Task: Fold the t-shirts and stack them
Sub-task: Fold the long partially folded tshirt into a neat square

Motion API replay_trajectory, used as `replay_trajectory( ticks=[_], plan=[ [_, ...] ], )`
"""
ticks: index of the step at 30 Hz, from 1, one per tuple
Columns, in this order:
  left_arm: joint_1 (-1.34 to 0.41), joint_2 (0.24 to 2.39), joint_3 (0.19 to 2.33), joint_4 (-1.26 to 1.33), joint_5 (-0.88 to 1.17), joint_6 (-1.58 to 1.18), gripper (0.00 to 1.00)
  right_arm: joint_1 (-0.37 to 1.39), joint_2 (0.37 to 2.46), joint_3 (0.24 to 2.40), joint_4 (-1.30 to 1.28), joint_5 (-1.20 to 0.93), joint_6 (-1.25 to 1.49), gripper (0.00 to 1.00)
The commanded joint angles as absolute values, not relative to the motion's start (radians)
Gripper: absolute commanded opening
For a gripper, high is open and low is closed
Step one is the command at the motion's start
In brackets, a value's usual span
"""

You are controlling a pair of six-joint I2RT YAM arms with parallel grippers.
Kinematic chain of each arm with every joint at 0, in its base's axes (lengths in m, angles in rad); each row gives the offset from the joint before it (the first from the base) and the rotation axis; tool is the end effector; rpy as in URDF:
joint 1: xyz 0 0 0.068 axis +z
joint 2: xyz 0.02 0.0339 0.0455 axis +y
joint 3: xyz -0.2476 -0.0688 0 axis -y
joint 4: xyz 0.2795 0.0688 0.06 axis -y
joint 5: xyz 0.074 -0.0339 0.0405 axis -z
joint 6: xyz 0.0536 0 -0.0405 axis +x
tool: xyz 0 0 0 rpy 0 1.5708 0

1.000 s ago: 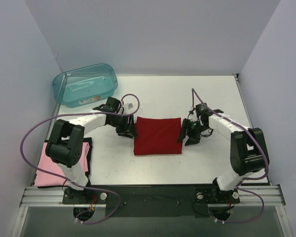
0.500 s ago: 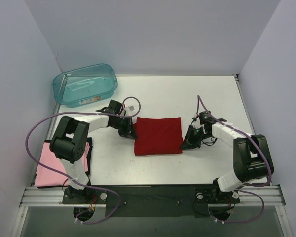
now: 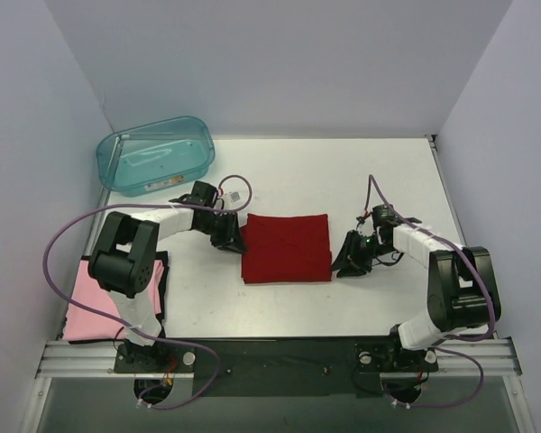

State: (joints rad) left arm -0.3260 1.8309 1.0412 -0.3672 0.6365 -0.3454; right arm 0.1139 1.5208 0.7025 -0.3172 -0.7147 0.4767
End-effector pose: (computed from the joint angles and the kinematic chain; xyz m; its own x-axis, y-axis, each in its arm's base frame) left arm 0.3405 -0.1487 0.0893 -0.9800 0.0439 -0.1942 0.1618 0.7441 -0.6482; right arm 0.2849 0.0679 0.0940 -0.9658 0.2383 -0.1020 0.0931 0.6861 0.7215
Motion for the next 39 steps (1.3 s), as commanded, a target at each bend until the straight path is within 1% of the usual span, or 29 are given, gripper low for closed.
replay_trajectory(
  ticks=[1,2,4,7,9,15,20,21,22,23,24,25,26,27,28,33,39],
  plan=[
    [-0.313,1.799,1.115,-0.416,0.654,-0.293,0.36,0.083,1.509,0.82,-0.412,-0.713,0.391,0.34],
    [-0.302,1.802,1.138,-0.423,0.647,-0.288,0.43,0.071,1.52,0.863,-0.414,-0.697,0.384,0.35],
    [-0.285,1.813,1.181,-0.414,0.617,-0.29,0.47,0.066,1.558,0.941,-0.419,-0.683,0.37,0.38],
    [-0.282,1.851,1.221,-0.384,0.575,-0.298,0.49,0.074,1.641,1.063,-0.397,-0.651,0.365,0.41],
    [-0.29,1.891,1.247,-0.357,0.583,-0.319,0.49,0.077,1.712,1.121,-0.378,-0.624,0.37,0.42],
    [-0.307,2.0,1.319,-0.333,0.574,-0.341,0.51,0.109,1.897,1.216,-0.307,-0.647,0.405,0.43],
    [-0.333,2.048,1.359,-0.327,0.58,-0.351,0.51,0.141,1.954,1.23,-0.232,-0.689,0.451,0.42],
    [-0.339,2.055,1.365,-0.321,0.578,-0.357,0.5,0.144,1.965,1.23,-0.213,-0.69,0.466,0.41],
    [-0.341,2.063,1.368,-0.316,0.58,-0.362,0.48,0.144,1.971,1.23,-0.21,-0.687,0.475,0.38],
    [-0.341,2.069,1.373,-0.31,0.578,-0.37,0.4,0.143,1.985,1.233,-0.206,-0.681,0.477,0.34],
    [-0.341,2.078,1.374,-0.31,0.581,-0.376,0.35,0.141,1.99,1.235,-0.207,-0.68,0.479,0.22],
    [-0.341,2.082,1.374,-0.308,0.583,-0.383,0.19,0.138,1.996,1.235,-0.204,-0.678,0.48,0.17],
    [-0.339,2.086,1.373,-0.307,0.583,-0.383,0.12,0.13,2.0,1.235,-0.206,-0.678,0.482,0.07],
    [-0.334,2.085,1.368,-0.302,0.583,-0.385,0.0,0.126,1.999,1.229,-0.206,-0.672,0.482,0.04],
    [-0.327,2.083,1.365,-0.298,0.583,-0.387,0.0,0.117,1.993,1.221,-0.206,-0.666,0.485,0.0],
    [-0.281,2.065,1.353,-0.288,0.516,-0.376,0.0,0.065,1.971,1.201,-0.209,-0.641,0.486,0.0],
    [-0.268,2.059,1.355,-0.296,0.514,-0.35,0.0,0.055,1.971,1.209,-0.209,-0.663,0.482,0.0]
  ],
)
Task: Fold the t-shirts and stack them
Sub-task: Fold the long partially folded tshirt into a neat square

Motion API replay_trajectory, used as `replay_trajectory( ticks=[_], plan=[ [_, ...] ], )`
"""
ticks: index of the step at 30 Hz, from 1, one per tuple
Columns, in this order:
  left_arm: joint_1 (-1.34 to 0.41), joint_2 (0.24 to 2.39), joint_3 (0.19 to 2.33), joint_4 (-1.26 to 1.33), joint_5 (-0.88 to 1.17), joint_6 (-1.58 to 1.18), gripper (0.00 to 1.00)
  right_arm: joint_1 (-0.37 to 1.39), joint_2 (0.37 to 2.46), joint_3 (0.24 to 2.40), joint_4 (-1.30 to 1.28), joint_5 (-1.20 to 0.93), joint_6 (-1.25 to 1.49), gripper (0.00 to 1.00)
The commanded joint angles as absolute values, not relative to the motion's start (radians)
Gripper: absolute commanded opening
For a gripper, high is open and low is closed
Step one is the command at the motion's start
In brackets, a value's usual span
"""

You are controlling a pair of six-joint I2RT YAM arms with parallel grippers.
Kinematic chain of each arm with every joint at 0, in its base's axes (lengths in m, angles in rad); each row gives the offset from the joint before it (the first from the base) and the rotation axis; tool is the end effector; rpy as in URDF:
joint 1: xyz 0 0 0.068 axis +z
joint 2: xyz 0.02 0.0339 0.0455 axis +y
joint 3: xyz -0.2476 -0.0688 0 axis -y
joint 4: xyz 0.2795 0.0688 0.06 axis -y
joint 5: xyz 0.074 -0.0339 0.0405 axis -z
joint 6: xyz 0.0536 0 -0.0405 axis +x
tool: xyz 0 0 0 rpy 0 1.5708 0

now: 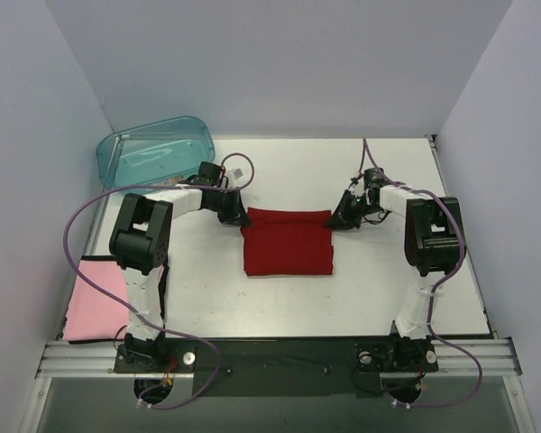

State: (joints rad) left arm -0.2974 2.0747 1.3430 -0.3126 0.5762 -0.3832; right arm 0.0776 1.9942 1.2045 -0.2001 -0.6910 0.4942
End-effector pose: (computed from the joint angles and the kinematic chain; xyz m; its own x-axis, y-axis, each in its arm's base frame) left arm 0.4192 -0.1590 0.0854 -0.9564 -0.0348 -0.2899 0.1616 0.7639 -0.6248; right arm 0.4205 0.0670 0.0866 -0.9274 0.2945 -0.2305 0.0357 0.6832 0.7293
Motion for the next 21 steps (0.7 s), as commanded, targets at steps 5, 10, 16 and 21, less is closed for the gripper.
replay_trajectory(
  ticks=[5,10,16,21],
  plan=[
    [-0.279,2.071,1.387,-0.299,0.542,-0.344,0.14,0.074,1.97,1.236,-0.225,-0.661,0.476,0.19],
    [-0.272,2.03,1.423,-0.337,0.512,-0.356,0.67,0.072,1.924,1.264,-0.268,-0.621,0.476,0.37],
    [-0.273,1.881,1.317,-0.371,0.416,-0.413,0.85,0.077,1.81,1.233,-0.354,-0.511,0.463,0.44],
    [-0.29,1.835,1.203,-0.35,0.408,-0.472,0.88,0.11,1.749,1.161,-0.356,-0.506,0.466,0.47]
  ],
)
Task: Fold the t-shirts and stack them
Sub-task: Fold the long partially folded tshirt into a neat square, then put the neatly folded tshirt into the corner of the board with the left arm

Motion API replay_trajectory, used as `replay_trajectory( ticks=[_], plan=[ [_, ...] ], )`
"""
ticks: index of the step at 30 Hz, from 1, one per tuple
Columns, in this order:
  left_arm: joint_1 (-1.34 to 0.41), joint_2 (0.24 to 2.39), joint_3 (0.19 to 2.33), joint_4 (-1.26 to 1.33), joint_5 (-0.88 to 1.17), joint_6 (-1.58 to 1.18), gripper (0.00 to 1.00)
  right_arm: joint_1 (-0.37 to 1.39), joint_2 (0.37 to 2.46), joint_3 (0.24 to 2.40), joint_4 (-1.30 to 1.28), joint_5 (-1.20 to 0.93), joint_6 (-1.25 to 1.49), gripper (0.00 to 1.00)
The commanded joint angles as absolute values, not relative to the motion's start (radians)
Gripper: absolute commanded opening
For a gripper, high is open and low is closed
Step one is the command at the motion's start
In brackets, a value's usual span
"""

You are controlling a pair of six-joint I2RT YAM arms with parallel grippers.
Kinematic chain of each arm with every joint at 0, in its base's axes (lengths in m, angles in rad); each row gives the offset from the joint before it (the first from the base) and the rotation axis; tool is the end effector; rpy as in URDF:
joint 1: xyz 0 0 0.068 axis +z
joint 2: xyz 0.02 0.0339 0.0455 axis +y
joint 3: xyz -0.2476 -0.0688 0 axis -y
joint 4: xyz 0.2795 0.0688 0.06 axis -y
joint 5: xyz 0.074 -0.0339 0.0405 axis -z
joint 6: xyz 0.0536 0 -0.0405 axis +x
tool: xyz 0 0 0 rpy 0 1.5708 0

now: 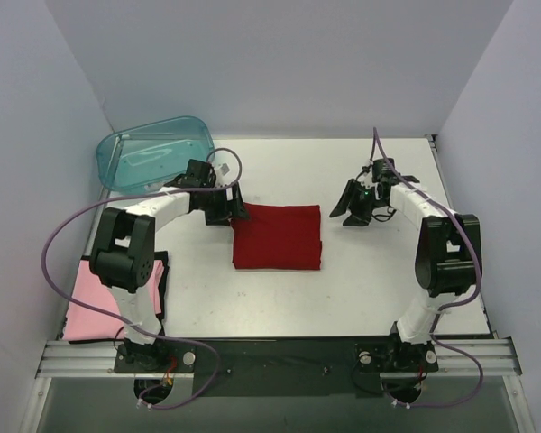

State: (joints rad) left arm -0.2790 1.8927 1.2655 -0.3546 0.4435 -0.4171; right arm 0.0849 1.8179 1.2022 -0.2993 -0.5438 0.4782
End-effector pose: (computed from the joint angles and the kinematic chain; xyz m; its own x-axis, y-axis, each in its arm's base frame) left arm 0.4050 -0.1399 0.1311 -0.9244 -0.1158 -0.3634 0.1131 0.8266 -0.5513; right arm 0.4126 0.0629 0.1461 -0.8792 0.3204 -0.3527 0.0199 0.7642 0.6447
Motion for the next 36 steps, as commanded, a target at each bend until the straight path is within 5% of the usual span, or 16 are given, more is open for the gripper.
replay_trajectory(
  ticks=[1,13,15,17,18,28,36],
  plan=[
    [-0.29,1.827,1.187,-0.351,0.391,-0.472,0.88,0.117,1.741,1.157,-0.357,-0.506,0.466,0.47],
    [-0.367,1.945,1.111,-0.155,0.477,-0.54,0.83,0.14,1.703,1.092,-0.342,-0.519,0.474,0.47],
    [-0.364,1.966,1.117,-0.141,0.515,-0.546,0.6,0.138,1.687,1.088,-0.345,-0.515,0.472,0.47],
    [-0.357,1.973,1.121,-0.143,0.554,-0.542,0.13,0.132,1.668,1.078,-0.348,-0.512,0.471,0.47],
    [-0.348,1.968,1.124,-0.15,0.577,-0.538,0.02,0.13,1.655,1.075,-0.35,-0.511,0.471,0.47],
    [-0.281,1.771,1.21,-0.639,0.644,-0.14,0.0,0.083,1.56,1.035,-0.408,-0.486,0.423,0.47],
    [-0.212,1.609,1.302,-1.142,0.424,0.303,0.0,0.072,1.5,1.026,-0.446,-0.469,0.399,0.46]
  ],
)
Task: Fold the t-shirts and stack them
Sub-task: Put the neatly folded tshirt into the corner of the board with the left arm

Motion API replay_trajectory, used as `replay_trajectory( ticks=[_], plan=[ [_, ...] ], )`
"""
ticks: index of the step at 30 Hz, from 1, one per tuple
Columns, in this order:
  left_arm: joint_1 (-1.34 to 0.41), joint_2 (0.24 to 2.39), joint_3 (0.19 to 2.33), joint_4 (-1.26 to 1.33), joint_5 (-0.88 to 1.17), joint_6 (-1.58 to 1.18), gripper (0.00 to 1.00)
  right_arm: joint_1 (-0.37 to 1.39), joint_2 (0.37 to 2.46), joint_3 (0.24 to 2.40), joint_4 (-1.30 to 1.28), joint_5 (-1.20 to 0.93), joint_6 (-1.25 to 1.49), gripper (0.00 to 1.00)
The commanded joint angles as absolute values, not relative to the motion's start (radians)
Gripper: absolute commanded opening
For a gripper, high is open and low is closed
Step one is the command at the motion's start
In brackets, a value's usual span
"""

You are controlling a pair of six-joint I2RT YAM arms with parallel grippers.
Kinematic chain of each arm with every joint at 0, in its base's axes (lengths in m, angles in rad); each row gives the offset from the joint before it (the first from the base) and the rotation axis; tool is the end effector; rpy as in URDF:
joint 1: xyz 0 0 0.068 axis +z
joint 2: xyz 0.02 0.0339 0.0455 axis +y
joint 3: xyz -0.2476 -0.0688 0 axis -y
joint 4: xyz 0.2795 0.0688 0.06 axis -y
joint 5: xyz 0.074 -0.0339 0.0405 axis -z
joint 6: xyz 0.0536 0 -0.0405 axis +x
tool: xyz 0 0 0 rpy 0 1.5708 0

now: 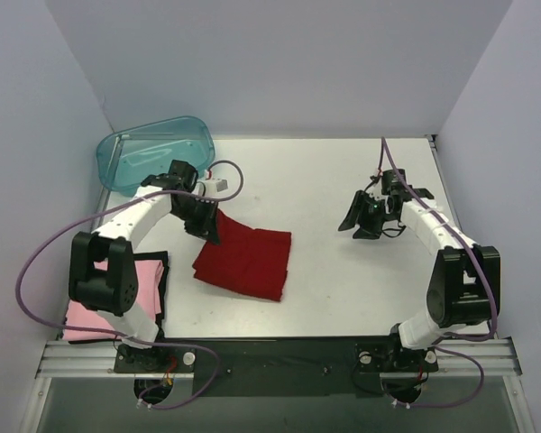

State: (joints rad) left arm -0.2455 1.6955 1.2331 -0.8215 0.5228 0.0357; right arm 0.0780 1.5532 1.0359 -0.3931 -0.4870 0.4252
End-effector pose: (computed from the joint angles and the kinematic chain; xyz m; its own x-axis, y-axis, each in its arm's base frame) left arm 0.3444 -0.1139 0.1727 -0.9174 0.2617 -0.2999 0.3806 0.7973 -0.4685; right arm 0.3596 0.0533 0.1791 -0.8637 0.2981 -0.4064 0.0013 0.8076 0.5897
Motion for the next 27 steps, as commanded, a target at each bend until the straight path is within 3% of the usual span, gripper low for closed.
replay_trajectory(
  ticks=[1,11,27],
  plan=[
    [-0.209,1.6,1.308,-1.21,0.37,0.343,0.0,0.071,1.496,1.026,-0.448,-0.469,0.399,0.47],
    [-0.104,1.404,1.345,-1.446,-0.023,0.475,0.0,0.069,1.462,1.031,-0.459,-0.471,0.387,0.47],
    [0.051,1.18,1.33,-1.575,-0.37,0.549,0.0,0.055,1.486,1.049,-0.459,-0.494,0.341,0.46]
  ],
)
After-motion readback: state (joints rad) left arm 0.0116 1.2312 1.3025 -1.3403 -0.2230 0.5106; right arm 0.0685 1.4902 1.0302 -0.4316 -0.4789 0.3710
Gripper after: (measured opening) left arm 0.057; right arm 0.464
